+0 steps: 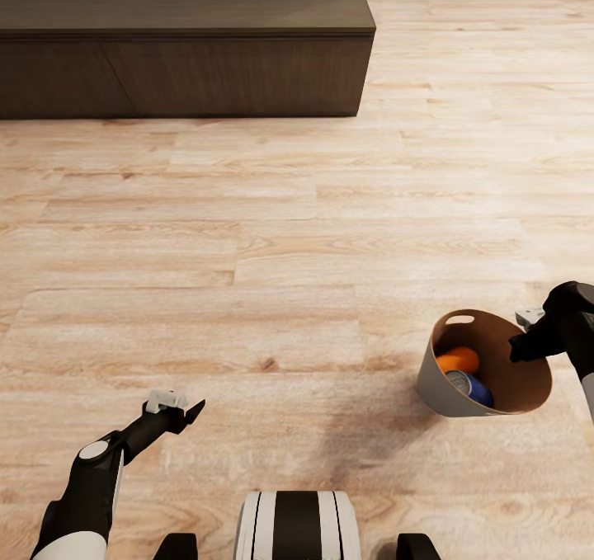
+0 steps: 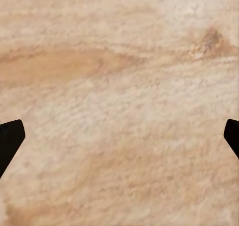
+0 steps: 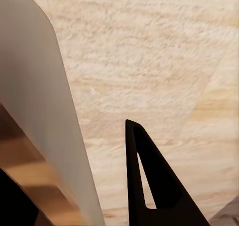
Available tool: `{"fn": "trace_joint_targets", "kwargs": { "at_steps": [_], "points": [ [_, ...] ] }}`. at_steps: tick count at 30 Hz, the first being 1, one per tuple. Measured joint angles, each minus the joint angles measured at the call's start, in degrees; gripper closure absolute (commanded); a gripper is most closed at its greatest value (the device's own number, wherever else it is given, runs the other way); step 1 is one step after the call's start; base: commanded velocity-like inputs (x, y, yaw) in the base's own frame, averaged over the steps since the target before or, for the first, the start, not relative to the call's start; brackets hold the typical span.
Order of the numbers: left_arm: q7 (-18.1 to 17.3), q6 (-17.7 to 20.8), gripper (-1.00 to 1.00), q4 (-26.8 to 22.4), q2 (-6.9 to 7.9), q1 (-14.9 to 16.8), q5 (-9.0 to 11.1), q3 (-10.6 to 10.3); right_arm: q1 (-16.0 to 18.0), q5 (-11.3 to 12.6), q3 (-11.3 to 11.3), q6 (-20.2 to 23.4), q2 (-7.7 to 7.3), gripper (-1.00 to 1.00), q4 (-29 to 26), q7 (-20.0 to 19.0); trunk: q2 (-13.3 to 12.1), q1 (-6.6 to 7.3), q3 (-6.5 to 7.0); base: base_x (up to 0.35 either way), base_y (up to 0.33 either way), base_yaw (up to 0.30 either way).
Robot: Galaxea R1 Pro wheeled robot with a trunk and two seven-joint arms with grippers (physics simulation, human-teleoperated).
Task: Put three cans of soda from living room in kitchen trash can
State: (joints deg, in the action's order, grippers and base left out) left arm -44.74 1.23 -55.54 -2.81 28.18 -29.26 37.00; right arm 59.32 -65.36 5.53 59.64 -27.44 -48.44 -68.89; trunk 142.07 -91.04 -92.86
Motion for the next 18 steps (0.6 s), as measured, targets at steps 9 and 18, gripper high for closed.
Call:
{"fn": "trace_joint_targets", "kwargs": {
  "at_steps": [9,18],
  "points": [
    [0.0,0.0,-1.0,0.0,0.0,0.02,0.03,0.0,-0.06,-0.19,0.01,-0.01,0.09,1.0,0.0,-0.03,0.0,0.0,0.0,0.0,0.0,0.0],
    [0.0,-1.02,-1.0,1.04,0.09,0.03,0.06,0.0,-0.11,-0.1,-0.01,-0.01,0.07,1.0,0.0,0.08,1.17,-0.64,-0.54,0.0,0.0,0.0]
  ]
}}
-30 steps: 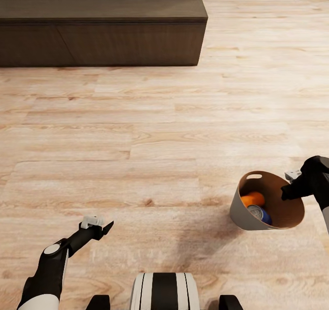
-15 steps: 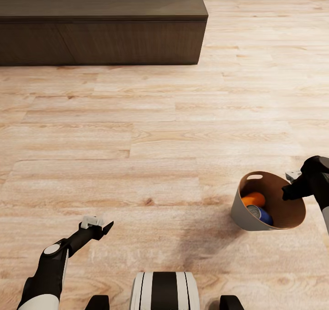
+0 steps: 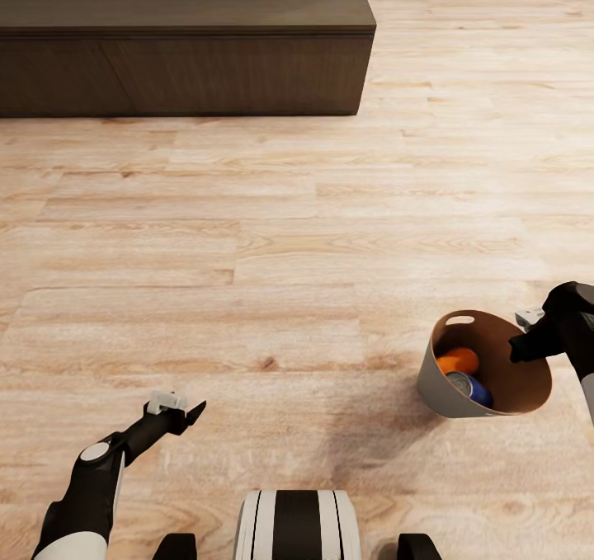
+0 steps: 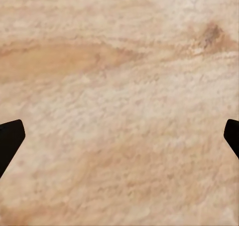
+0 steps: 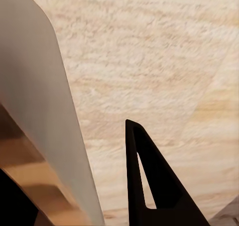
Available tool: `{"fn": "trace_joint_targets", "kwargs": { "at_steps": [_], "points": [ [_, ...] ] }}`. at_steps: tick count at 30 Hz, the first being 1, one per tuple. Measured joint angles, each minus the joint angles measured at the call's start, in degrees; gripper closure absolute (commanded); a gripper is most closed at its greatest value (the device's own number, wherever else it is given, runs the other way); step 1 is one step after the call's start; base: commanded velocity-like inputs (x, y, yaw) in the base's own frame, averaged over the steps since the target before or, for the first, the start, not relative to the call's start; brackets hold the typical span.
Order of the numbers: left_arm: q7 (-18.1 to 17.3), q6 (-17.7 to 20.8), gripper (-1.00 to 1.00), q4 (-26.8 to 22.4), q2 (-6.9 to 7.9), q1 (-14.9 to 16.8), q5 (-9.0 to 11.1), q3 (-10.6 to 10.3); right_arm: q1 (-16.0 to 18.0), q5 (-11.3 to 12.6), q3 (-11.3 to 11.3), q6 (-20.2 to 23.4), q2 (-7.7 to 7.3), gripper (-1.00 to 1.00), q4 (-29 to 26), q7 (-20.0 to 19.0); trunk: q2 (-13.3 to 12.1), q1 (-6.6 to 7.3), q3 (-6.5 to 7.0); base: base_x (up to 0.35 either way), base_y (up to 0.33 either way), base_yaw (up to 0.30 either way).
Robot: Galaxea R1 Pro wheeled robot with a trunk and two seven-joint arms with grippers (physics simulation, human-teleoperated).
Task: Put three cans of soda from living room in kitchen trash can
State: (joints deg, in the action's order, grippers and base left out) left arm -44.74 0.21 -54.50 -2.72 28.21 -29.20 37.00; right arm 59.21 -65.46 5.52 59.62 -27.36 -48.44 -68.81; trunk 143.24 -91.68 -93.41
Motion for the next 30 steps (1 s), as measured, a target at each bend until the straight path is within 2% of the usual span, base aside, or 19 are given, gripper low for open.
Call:
{"fn": "trace_joint_targets", "kwargs": {
  "at_steps": [6,15,23,26,29,30],
  "points": [
    [0.0,-0.11,-1.0,0.16,0.06,0.0,-0.02,0.0,-0.06,-0.06,0.02,0.04,-0.02,1.0,0.0,-0.13,0.0,0.0,0.0,0.0,0.0,0.0],
    [0.0,-0.12,-1.0,0.41,0.11,0.0,-0.03,0.0,-0.08,0.0,-0.03,0.1,0.2,1.0,0.0,-0.14,0.12,-0.24,-1.99,0.0,0.0,0.0],
    [0.0,-0.12,-1.0,0.45,0.12,0.0,0.0,0.0,-0.07,-0.11,0.01,-0.06,0.19,1.0,0.0,-0.14,0.12,-0.23,-1.99,0.0,0.0,0.0],
    [0.0,-0.12,-1.0,0.45,0.1,-0.02,0.01,0.0,-0.04,0.07,0.02,0.08,0.21,1.0,-0.01,-0.18,0.16,-0.3,-2.65,0.0,0.0,0.0],
    [0.0,-0.11,-1.0,0.43,0.16,-0.03,0.02,0.01,-0.02,2.78,-0.12,0.36,-1.16,1.0,0.01,-0.32,0.21,-0.35,-3.3,0.0,0.0,0.0],
    [0.0,-0.11,-1.0,0.45,0.17,-0.02,0.03,0.01,-0.02,2.73,-0.11,0.36,-1.14,1.0,0.0,-0.32,0.21,-0.35,-3.3,0.0,0.0,0.0]
  ]
}}
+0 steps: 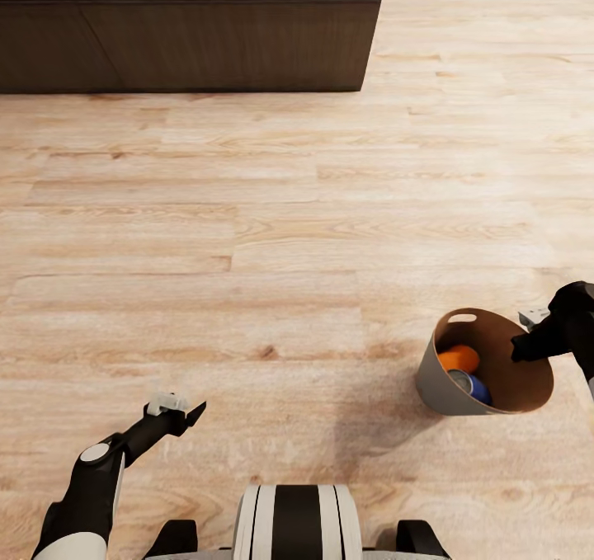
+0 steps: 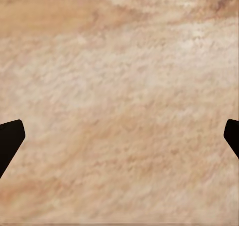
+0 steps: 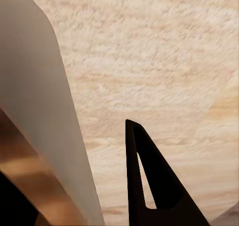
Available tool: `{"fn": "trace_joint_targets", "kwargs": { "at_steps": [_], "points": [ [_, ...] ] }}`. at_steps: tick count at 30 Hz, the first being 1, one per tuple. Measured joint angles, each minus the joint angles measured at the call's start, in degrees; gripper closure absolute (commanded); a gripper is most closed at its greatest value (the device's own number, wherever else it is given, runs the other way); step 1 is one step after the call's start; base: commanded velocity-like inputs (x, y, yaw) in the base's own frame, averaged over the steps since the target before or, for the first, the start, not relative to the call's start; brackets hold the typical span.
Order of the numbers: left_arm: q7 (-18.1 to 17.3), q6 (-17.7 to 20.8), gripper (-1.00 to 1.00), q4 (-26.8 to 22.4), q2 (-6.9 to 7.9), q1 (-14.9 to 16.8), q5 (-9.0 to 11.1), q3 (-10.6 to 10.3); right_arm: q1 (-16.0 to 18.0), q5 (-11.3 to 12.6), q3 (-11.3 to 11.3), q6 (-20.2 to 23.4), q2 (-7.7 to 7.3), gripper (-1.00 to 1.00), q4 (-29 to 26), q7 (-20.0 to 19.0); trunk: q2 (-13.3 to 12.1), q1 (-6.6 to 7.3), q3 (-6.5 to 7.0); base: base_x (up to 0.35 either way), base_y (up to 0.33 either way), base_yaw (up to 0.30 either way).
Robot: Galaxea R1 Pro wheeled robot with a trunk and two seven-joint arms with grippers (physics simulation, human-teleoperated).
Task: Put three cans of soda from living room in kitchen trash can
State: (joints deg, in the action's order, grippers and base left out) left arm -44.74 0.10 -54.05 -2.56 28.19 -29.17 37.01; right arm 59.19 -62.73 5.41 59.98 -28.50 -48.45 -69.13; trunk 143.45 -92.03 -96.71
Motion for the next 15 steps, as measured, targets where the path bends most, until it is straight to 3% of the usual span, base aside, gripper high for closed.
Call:
{"fn": "trace_joint_targets", "kwargs": {
  "at_steps": [15],
  "points": [
    [0.0,-0.08,-1.0,-0.02,-0.06,0.0,0.0,0.0,-0.06,0.29,0.0,0.02,-0.64,1.0,-0.57,-0.98,0.03,-0.05,-0.45,0.0,0.0,0.0]
  ]
}}
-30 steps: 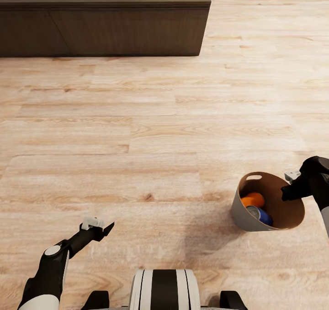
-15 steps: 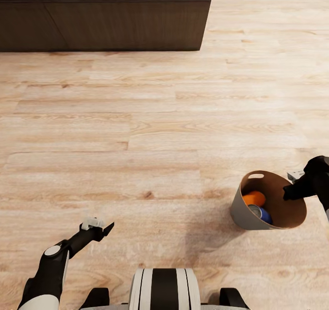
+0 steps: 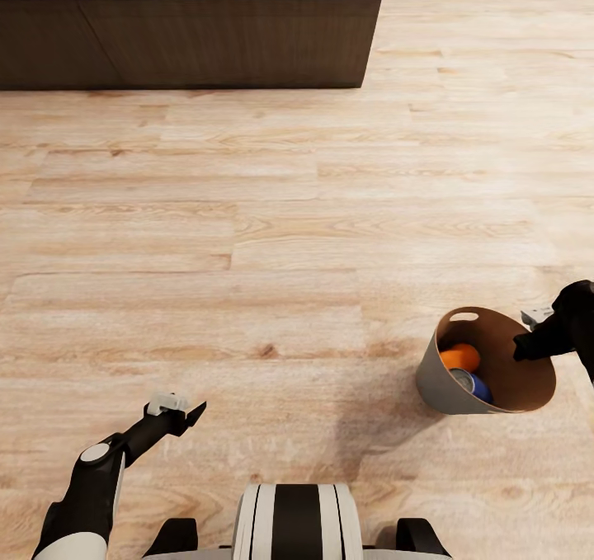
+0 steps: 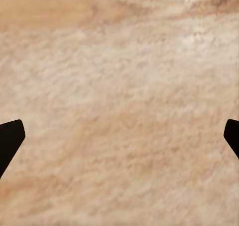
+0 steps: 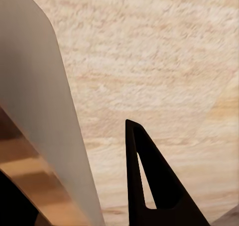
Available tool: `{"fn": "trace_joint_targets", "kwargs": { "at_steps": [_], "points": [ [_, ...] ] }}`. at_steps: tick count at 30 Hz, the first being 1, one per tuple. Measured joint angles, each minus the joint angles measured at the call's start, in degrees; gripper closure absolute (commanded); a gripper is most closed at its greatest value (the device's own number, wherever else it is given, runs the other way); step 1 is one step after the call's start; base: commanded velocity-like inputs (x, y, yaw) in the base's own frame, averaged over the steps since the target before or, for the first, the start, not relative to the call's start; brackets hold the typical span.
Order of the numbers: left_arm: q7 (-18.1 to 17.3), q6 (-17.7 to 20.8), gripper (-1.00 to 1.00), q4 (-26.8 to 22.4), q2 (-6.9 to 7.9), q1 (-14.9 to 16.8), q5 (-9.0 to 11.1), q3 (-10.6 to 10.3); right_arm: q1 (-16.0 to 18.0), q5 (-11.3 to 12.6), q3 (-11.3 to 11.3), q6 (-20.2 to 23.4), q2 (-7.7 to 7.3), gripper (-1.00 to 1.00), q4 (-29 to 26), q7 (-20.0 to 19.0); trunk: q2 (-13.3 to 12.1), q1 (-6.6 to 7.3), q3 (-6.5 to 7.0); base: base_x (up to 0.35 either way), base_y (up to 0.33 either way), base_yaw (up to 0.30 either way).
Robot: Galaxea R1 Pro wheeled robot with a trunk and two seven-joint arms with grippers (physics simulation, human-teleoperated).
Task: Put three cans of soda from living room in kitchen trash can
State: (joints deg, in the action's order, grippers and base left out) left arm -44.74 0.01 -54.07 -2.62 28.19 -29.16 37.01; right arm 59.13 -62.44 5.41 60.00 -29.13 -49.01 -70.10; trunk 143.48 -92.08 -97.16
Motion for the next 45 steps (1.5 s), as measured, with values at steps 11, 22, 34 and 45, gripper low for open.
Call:
{"fn": "trace_joint_targets", "kwargs": {
  "at_steps": [11,22,34,45],
  "points": [
    [0.0,-0.01,-1.0,0.01,-0.01,0.01,0.0,-0.01,-0.01,-3.51,0.19,-0.54,1.75,-1.0,-0.25,0.85,0.0,-0.02,0.0,0.0,0.0,0.0],
    [0.0,-0.01,-1.0,0.01,0.08,0.01,0.0,-0.01,0.0,-3.54,0.19,-0.53,1.74,-1.0,-0.2,0.85,0.0,-0.02,0.0,0.0,0.0,0.0],
    [0.0,-0.01,-1.0,0.04,0.02,0.01,0.02,0.0,-0.05,-3.63,0.16,-0.55,1.67,-1.0,-0.17,0.85,0.0,-0.02,0.0,0.0,0.0,0.0],
    [0.58,0.06,-1.0,0.07,-0.02,0.02,-0.11,-0.01,-0.14,-2.6,0.1,0.0,1.81,-1.0,0.32,0.84,-0.1,0.15,1.53,0.0,0.0,0.0]
  ]
}}
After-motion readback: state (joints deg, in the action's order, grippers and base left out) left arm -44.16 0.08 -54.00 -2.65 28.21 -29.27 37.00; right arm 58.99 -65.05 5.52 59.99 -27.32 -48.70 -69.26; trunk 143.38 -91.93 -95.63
